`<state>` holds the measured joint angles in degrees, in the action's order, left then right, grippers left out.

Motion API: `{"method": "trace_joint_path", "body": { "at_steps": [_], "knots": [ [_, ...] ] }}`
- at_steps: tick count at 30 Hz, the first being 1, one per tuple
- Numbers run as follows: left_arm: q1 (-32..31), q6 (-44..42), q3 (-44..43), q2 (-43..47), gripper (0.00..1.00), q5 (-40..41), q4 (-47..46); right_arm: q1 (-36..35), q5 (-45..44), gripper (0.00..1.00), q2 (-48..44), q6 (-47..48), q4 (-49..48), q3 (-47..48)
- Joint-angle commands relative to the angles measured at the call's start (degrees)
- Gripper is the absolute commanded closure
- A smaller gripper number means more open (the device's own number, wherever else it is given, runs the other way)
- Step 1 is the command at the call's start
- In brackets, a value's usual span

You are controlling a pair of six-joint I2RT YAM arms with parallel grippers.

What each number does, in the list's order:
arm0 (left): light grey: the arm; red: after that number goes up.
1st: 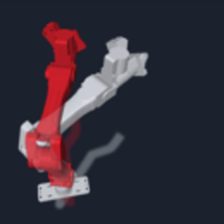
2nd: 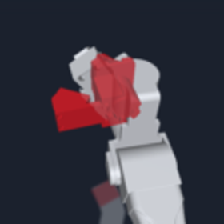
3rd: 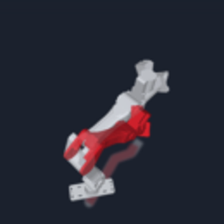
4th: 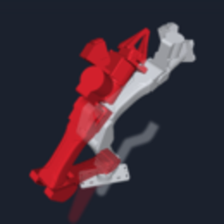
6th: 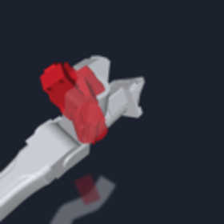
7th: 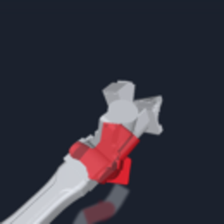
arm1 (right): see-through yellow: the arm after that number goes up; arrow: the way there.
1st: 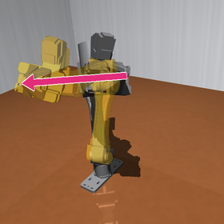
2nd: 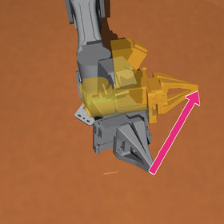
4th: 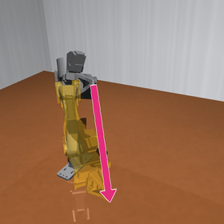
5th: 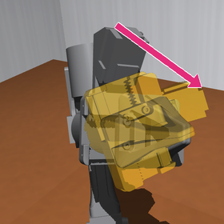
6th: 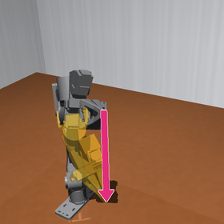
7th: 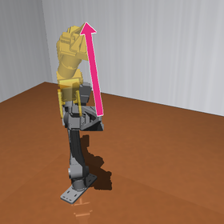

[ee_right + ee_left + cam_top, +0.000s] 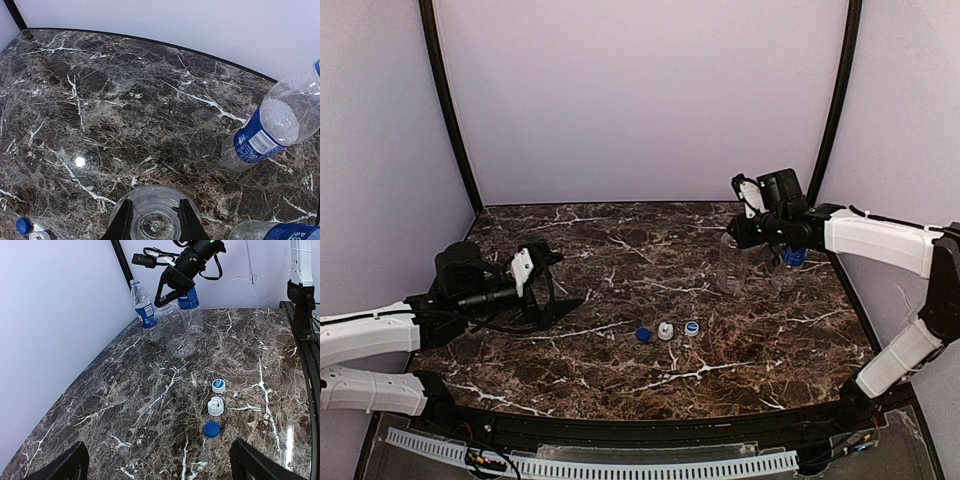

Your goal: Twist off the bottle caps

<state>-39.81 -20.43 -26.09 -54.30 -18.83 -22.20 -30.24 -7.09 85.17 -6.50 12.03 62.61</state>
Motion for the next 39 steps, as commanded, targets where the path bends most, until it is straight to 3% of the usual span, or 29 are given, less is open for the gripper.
{"method": "trace_joint_path", "body": {
  "at_steps": [1,11,14,16,22,29,34,39],
  "knots": [
    [0.00,-0.42,0.57,0.74,0.01,-0.86,-0.28,2.89,0.46,1.00,1.76,-2.25,-2.28,-1.82],
    [0.00,-0.64,-0.10,1.14,0.01,-0.33,1.39,4.49,1.48,0.99,3.08,-1.84,-4.19,-2.87],
    [0.00,-0.50,-0.21,0.94,0.01,-0.37,1.28,4.53,1.55,0.59,2.10,-1.37,-2.75,-1.83],
    [0.00,-0.49,-0.20,0.73,0.01,-0.48,0.99,4.49,1.92,0.38,1.54,-0.56,-1.14,-0.34],
    [0.00,0.18,0.15,0.75,0.01,-0.43,0.34,4.49,1.16,0.02,-0.16,2.42,3.87,5.38],
    [0.08,1.00,0.59,1.50,0.01,5.14,0.94,6.32,0.49,0.02,-2.53,6.02,7.49,11.54],
    [0.17,1.00,1.37,2.64,0.01,4.67,1.12,7.17,8.62,0.21,-2.83,2.81,7.42,10.78],
    [0.20,0.65,1.55,2.58,0.01,4.51,0.98,7.21,15.67,0.26,-2.37,-0.67,6.31,11.22]
  ]
}}
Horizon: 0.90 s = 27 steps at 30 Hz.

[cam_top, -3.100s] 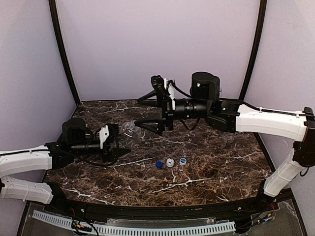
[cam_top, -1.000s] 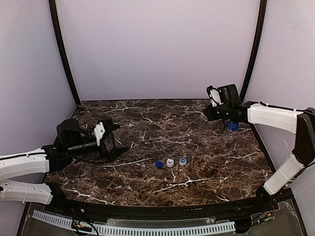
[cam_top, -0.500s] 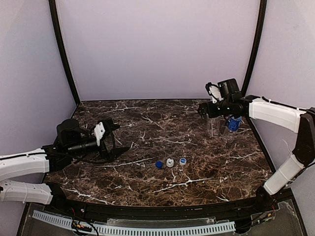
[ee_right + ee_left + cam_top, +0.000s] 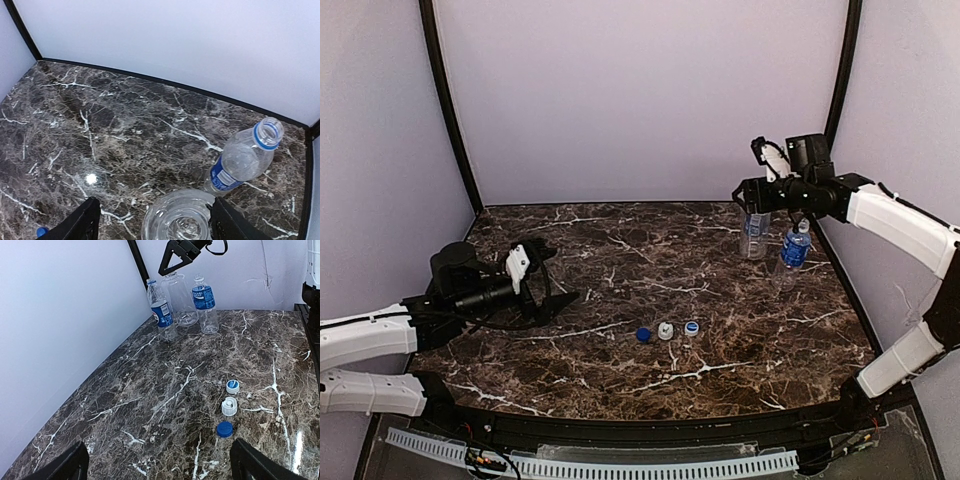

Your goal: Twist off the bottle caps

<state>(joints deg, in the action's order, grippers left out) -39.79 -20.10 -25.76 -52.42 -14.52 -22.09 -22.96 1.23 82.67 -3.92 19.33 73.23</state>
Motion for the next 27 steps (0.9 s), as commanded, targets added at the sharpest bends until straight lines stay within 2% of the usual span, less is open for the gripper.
{"method": "trace_joint_path", "body": {
  "at_steps": [1,15,27],
  "knots": [
    [0.16,0.23,1.28,0.72,0.01,0.05,0.66,-0.07,8.03,0.26,0.41,-3.80,-0.97,0.82],
    [0.24,0.07,1.56,0.32,0.01,-0.47,0.23,-0.48,14.28,0.36,4.92,-9.41,-8.70,-7.20],
    [0.24,0.22,1.44,0.09,0.01,-1.00,0.22,-0.50,12.22,0.32,7.09,-9.70,-8.25,-6.92]
  ]
}}
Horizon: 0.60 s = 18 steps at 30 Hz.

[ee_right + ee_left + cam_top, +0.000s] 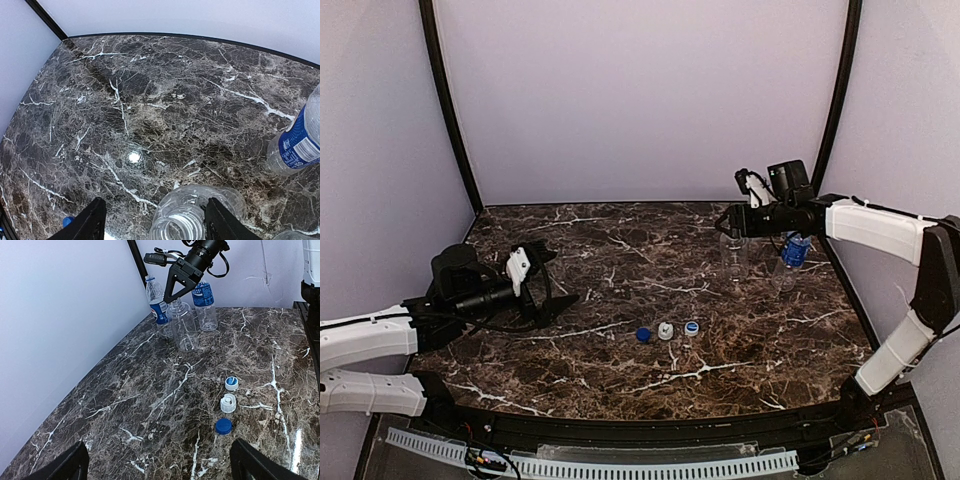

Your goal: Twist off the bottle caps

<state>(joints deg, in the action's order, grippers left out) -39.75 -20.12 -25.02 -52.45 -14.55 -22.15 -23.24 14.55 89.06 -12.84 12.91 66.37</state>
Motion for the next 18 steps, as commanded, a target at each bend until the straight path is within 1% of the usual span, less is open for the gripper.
{"method": "trace_joint_path", "body": {
  "at_steps": [1,5,12,14,18],
  "knots": [
    [0.20,0.29,0.68,0.14,0.01,-0.94,0.27,-0.14,-1.67,0.31,0.78,-0.85,-1.64,-0.02],
    [0.20,0.26,0.66,0.19,0.01,-0.95,0.51,0.25,-3.49,0.25,1.53,-1.12,-1.07,0.03],
    [0.21,0.33,0.75,0.33,0.01,-1.16,0.63,0.48,-6.36,0.22,1.07,-1.20,-0.49,-0.29],
    [0.20,0.34,0.77,0.26,0.01,-1.29,0.58,0.50,-6.61,0.19,0.73,-0.82,-0.47,-0.40],
    [0.20,0.43,0.92,0.19,0.01,-1.66,0.30,0.55,-6.93,0.09,1.07,-0.21,0.04,-0.28]
  ]
}}
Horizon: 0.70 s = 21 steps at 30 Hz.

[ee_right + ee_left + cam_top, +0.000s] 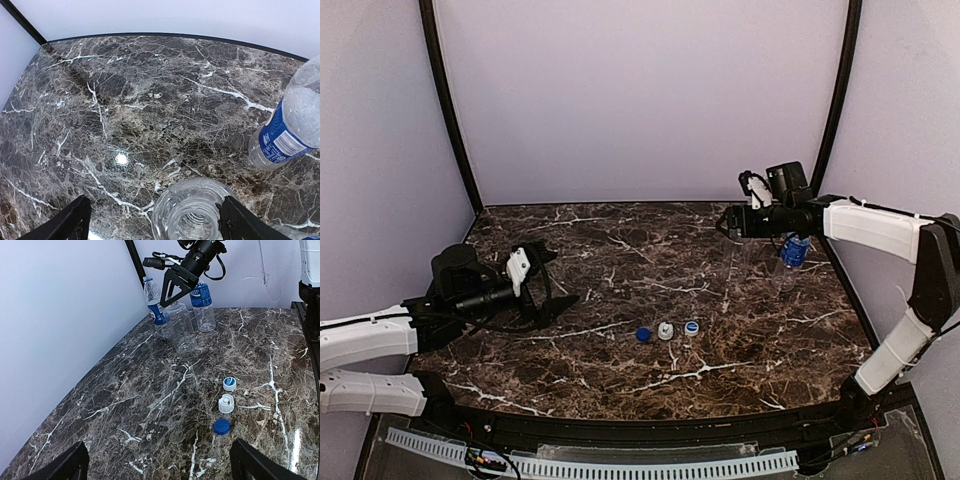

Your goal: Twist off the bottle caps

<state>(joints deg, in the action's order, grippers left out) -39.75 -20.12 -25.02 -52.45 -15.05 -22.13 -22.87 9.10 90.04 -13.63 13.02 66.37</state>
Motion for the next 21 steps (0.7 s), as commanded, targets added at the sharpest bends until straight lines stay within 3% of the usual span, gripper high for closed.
{"method": "trace_joint_path", "body": {
  "at_steps": [1,14,17,21],
  "knots": [
    [0.20,0.41,0.93,0.17,0.01,-1.23,0.30,0.12,-1.82,0.07,0.13,0.56,0.14,-0.23],
    [0.20,0.54,0.69,0.33,0.01,-2.31,0.86,0.11,-3.85,0.02,2.18,-1.30,0.17,-1.94],
    [0.20,0.51,0.65,0.26,0.01,-2.42,0.86,0.18,-4.58,0.06,3.04,-1.12,0.25,-2.78],
    [0.20,0.64,0.63,0.28,0.01,-2.40,0.98,0.10,-5.39,0.21,3.18,-0.67,0.68,-3.17]
  ]
}}
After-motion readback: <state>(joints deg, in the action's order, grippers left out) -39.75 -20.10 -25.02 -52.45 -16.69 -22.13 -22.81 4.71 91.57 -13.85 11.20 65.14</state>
